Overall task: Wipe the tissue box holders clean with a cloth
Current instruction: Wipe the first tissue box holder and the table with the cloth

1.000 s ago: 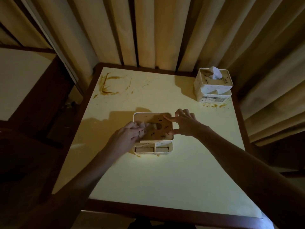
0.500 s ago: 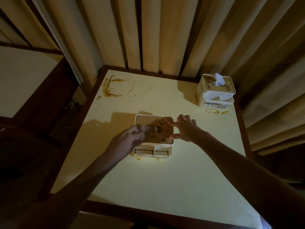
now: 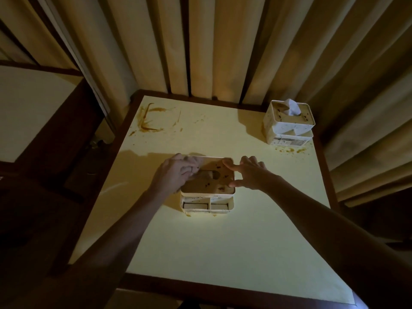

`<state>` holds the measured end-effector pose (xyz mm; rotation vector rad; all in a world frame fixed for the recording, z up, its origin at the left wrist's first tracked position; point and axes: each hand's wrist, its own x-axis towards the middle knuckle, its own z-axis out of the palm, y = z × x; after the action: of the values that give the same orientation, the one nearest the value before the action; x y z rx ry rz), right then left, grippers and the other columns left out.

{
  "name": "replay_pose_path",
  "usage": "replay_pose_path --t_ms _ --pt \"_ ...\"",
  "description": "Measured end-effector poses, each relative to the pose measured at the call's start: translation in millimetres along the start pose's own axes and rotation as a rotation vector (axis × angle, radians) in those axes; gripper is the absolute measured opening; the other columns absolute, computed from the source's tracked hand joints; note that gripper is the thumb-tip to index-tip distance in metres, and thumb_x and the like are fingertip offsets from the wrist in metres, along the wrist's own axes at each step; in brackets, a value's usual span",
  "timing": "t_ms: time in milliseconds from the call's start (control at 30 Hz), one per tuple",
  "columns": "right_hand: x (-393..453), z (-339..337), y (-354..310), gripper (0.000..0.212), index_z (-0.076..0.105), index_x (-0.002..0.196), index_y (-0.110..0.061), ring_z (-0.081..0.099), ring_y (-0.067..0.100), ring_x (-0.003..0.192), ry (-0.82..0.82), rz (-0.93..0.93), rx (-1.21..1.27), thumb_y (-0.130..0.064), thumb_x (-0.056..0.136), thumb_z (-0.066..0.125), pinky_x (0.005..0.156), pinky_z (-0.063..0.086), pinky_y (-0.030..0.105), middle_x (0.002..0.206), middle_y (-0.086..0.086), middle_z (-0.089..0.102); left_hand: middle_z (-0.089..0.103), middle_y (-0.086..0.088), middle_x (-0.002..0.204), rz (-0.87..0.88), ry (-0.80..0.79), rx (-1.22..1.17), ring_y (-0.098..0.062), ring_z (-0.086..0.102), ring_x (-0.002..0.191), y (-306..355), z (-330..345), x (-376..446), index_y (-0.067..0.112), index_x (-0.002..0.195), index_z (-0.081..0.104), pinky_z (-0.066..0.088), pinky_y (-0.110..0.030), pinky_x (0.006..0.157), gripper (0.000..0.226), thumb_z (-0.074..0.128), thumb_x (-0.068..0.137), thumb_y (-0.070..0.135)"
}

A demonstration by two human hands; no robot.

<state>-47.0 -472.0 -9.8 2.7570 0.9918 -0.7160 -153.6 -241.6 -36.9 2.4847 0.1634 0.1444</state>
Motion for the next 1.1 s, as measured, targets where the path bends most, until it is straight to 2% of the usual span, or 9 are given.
replay_pose_path --t_ms 133,267,400,467,567,700,833,933,1100 --pt "2.7 -0.7 0.9 0.079 0.011 0.15 -0.038 0.033 0.032 0.122 0.013 -0.003 -0.004 -0.053 0.087 0.057 0.101 0.033 0.046 0.128 0.015 0.038 0.049 0.011 0.077 0.056 -0.048 -0.082 -0.01 0.053 0.067 0.1 -4.2 -33.7 0.03 0.1 0.074 0.044 -0.031 0.057 0.03 0.056 0.081 0.044" --pt "8.7 -4.8 1.4 0.077 0.025 0.148 -0.033 0.032 0.028 0.12 0.052 -0.048 0.027 -0.049 0.083 0.064 0.101 0.034 0.044 0.125 0.012 0.037 0.054 0.013 0.094 -0.01 -0.055 -0.059 -0.006 0.057 0.08 -0.3 -3.9 -45.3 0.03 0.112 0.069 0.051 -0.031 0.064 0.031 0.072 0.081 0.033" --pt "24.1 -3.9 10.9 0.032 0.057 0.118 -0.031 0.037 0.021 0.116 0.195 -0.068 0.524 -0.036 0.087 0.063 0.098 0.036 0.038 0.124 0.008 0.043 0.045 0.007 0.117 -0.161 0.076 -0.235 0.003 0.048 0.096 17.3 17.2 -62.9 0.029 0.118 0.064 0.04 -0.003 0.074 0.03 0.065 0.088 0.024" --pt "27.6 -1.8 10.7 0.03 0.057 0.121 -0.026 0.044 0.019 0.117 0.189 -0.008 0.778 -0.031 0.092 0.059 0.095 0.039 0.031 0.128 0.006 0.046 0.052 0.008 0.111 -0.136 0.132 -0.25 -0.006 0.046 0.104 17.3 27.4 -70.5 0.042 0.117 0.061 0.033 -0.002 0.078 0.026 0.061 0.091 0.036" --pt "27.3 4.1 4.2 0.037 0.053 0.132 -0.017 0.052 0.02 0.122 0.099 0.015 0.907 -0.032 0.098 0.049 0.095 0.038 0.026 0.133 0.005 0.054 0.064 0.008 0.104 -0.137 0.146 -0.296 -0.011 0.056 0.099 11.4 31.2 -69.9 0.043 0.115 0.064 0.048 -0.024 0.082 0.026 0.055 0.091 0.047" --pt "19.4 8.0 8.5 0.04 0.059 0.126 -0.014 0.052 0.021 0.121 0.136 0.036 0.853 -0.036 0.101 0.037 0.101 0.037 0.033 0.129 0.005 0.059 0.062 0.0 0.102 -0.237 0.226 -0.285 0.001 0.054 0.087 13.3 29.0 -61.6 0.028 0.115 0.068 0.038 -0.001 0.076 0.034 0.07 0.083 0.016" --pt "1.5 12.9 14.1 0.033 0.06 0.124 -0.013 0.056 0.021 0.118 0.143 0.038 0.812 -0.03 0.098 0.048 0.096 0.04 0.028 0.124 0.005 0.063 0.062 -0.003 0.105 -0.279 0.158 -0.307 -0.005 0.058 0.085 2.0 14.9 -39.6 0.018 0.118 0.066 0.039 0.003 0.066 0.039 0.068 0.083 0.002" --pt "-13.4 21.9 11.1 0.042 0.05 0.135 -0.018 0.061 0.02 0.111 0.143 0.037 0.815 -0.023 0.094 0.056 0.095 0.044 0.026 0.114 0.004 0.066 0.063 -0.006 0.109 -0.206 0.07 -0.229 -0.01 0.06 0.09 -8.6 5.2 -14.5 0.012 0.117 0.067 0.038 0.004 0.062 0.036 0.065 0.084 -0.001" --pt "-35.3 35.7 -13.9 0.067 0.032 0.146 -0.018 0.063 0.011 0.095 0.092 -0.01 0.826 -0.013 0.087 0.064 0.097 0.048 0.032 0.096 -0.002 0.07 0.05 -0.001 0.127 -0.063 0.01 -0.096 -0.004 0.055 0.099 -21.7 -10.6 13.8 0.001 0.124 0.06 0.036 0.006 0.074 0.034 0.057 0.09 0.001"
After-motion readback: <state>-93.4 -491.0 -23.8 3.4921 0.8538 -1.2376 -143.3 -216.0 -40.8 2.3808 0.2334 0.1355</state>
